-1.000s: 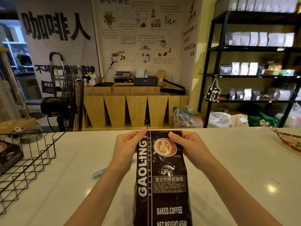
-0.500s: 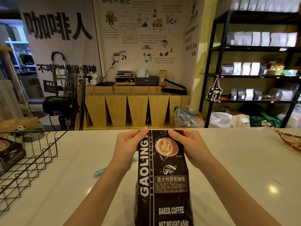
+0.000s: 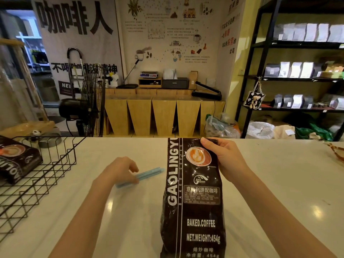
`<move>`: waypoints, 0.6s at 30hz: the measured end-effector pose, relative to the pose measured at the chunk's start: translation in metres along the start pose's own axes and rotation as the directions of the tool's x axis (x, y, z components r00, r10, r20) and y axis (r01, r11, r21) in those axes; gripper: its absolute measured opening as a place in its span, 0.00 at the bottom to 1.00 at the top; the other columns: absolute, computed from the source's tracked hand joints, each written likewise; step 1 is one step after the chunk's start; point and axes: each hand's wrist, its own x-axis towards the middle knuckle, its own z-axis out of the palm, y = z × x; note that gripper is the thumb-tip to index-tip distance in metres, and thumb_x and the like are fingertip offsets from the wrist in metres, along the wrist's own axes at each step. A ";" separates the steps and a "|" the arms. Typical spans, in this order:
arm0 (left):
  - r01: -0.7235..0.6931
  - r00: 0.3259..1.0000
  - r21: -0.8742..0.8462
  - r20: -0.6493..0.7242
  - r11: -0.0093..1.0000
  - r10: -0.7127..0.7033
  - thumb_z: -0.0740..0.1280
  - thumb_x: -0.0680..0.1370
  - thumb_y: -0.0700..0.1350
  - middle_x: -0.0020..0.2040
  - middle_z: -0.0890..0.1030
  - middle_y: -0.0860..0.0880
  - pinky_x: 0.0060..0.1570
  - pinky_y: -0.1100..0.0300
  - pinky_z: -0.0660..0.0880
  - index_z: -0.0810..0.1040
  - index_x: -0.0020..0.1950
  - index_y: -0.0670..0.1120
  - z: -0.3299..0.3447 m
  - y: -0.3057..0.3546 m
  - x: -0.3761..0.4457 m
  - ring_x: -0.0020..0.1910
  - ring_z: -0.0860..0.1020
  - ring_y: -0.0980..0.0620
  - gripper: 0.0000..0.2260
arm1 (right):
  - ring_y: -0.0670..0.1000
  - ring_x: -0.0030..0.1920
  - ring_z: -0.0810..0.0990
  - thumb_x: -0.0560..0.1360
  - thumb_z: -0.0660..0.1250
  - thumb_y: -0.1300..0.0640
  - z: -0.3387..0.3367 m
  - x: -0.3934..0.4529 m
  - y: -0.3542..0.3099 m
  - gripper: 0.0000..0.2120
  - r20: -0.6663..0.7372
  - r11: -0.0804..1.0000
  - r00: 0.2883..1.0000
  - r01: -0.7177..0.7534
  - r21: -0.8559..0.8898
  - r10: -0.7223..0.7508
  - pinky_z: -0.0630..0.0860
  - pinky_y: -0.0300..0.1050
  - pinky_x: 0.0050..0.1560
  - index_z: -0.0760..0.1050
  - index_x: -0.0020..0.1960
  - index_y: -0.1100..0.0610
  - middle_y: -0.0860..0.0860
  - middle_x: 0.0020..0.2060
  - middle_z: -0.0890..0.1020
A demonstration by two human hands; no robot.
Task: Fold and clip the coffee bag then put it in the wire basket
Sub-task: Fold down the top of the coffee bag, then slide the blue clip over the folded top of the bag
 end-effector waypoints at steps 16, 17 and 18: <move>-0.245 0.938 -0.408 -0.328 0.880 0.109 0.71 0.69 0.45 0.41 0.81 0.53 0.39 0.67 0.72 0.79 0.44 0.50 -0.029 0.018 -0.007 0.43 0.79 0.56 0.05 | 0.51 0.34 0.84 0.71 0.68 0.58 -0.006 0.008 0.010 0.05 -0.064 1.000 0.998 -0.022 0.007 0.022 0.78 0.48 0.44 0.81 0.40 0.59 0.52 0.32 0.86; -0.280 0.931 -0.437 -0.342 0.855 0.130 0.71 0.69 0.45 0.42 0.82 0.52 0.41 0.65 0.73 0.79 0.44 0.51 -0.036 0.022 -0.012 0.43 0.79 0.56 0.05 | 0.51 0.34 0.84 0.71 0.68 0.58 -0.006 0.009 0.011 0.05 -0.067 1.000 0.997 -0.024 0.007 0.024 0.78 0.48 0.45 0.81 0.40 0.59 0.52 0.32 0.86; -0.311 0.924 -0.468 -0.352 0.827 0.148 0.71 0.69 0.44 0.43 0.82 0.52 0.42 0.65 0.73 0.79 0.44 0.51 -0.041 0.027 -0.017 0.44 0.79 0.56 0.05 | 0.52 0.34 0.84 0.71 0.68 0.58 -0.006 0.009 0.011 0.05 -0.069 1.000 0.997 -0.026 0.006 0.026 0.78 0.48 0.44 0.81 0.40 0.59 0.52 0.32 0.86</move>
